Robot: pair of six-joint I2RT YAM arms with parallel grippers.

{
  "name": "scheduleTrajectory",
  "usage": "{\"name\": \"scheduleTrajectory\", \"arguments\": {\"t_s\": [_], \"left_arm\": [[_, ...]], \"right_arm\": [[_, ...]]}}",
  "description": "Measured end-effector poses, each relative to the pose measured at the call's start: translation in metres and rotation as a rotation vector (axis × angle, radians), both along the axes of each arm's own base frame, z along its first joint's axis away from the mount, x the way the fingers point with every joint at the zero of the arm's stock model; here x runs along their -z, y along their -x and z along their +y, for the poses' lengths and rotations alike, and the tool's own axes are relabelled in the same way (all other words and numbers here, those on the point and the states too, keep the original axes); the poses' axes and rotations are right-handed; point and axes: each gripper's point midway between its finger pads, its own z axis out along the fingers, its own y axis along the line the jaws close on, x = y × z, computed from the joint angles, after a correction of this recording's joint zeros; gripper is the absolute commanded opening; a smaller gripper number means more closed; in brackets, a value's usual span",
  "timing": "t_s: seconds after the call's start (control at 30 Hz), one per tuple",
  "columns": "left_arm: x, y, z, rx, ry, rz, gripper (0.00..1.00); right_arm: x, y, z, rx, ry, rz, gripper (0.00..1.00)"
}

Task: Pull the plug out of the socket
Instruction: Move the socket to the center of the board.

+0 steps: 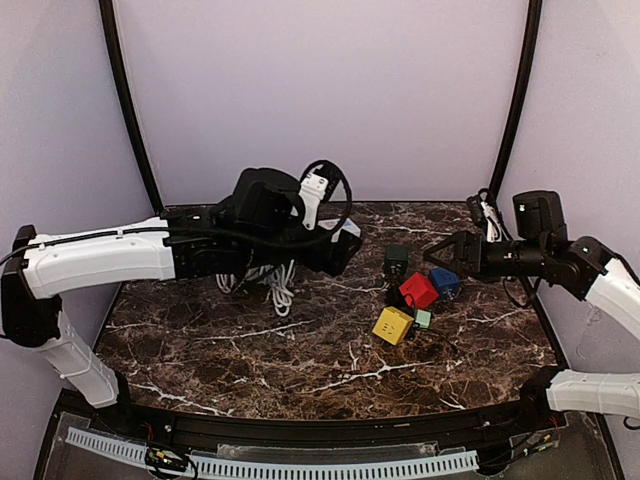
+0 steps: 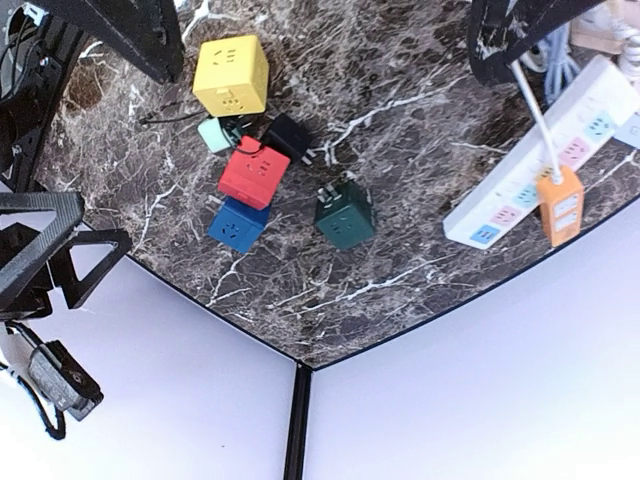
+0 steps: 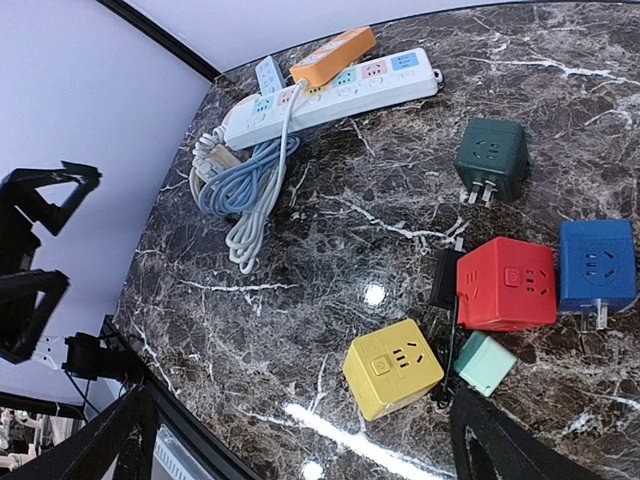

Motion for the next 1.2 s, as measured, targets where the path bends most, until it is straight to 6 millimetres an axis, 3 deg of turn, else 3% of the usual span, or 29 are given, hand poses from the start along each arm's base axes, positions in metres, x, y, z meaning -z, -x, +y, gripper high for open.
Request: {"name": "scheduleTrajectory", "arguments": {"t_s": [0.07, 0.13, 0.27, 0.37, 0.6, 0.8, 1.0, 1.2], "left_arm": [[-0.013, -0.001, 0.02, -0.019, -0.018, -0.015, 0.99], [-0.015, -0.01, 0.044, -0.045, -0.053, -0.004, 0.99], [0.007, -0.04, 0.105, -0.129, -0.155, 0.058, 0.99], [0.027, -0.057, 0.149, -0.186, -0.23, 0.124, 0.99], [0.049, -0.074, 0.211, -0.26, -0.232, 0.191, 0.99], [0.06, -0.084, 0.239, -0.292, -0.175, 0.226, 0.99], [0.065, -0.08, 0.25, -0.27, -0.111, 0.23, 0.99], [0.054, -0.082, 0.254, -0.261, -0.049, 0.212, 0.99]], "right_arm": [[-0.001, 0.0, -0.001, 0.005, 0.002, -0.005, 0.95], [-0.001, 0.001, 0.0, 0.003, 0.005, -0.009, 0.93], [-0.001, 0.009, 0.013, -0.036, 0.008, -0.017, 0.82], [0.003, 0.016, 0.031, -0.084, 0.02, -0.013, 0.77], [0.043, 0.023, 0.095, -0.189, 0.158, 0.05, 0.75], [0.058, 0.004, 0.156, -0.238, 0.229, 0.042, 0.71], [0.087, -0.015, 0.213, -0.274, 0.304, 0.027, 0.75], [0.122, -0.035, 0.255, -0.284, 0.352, 0.03, 0.76]]}}
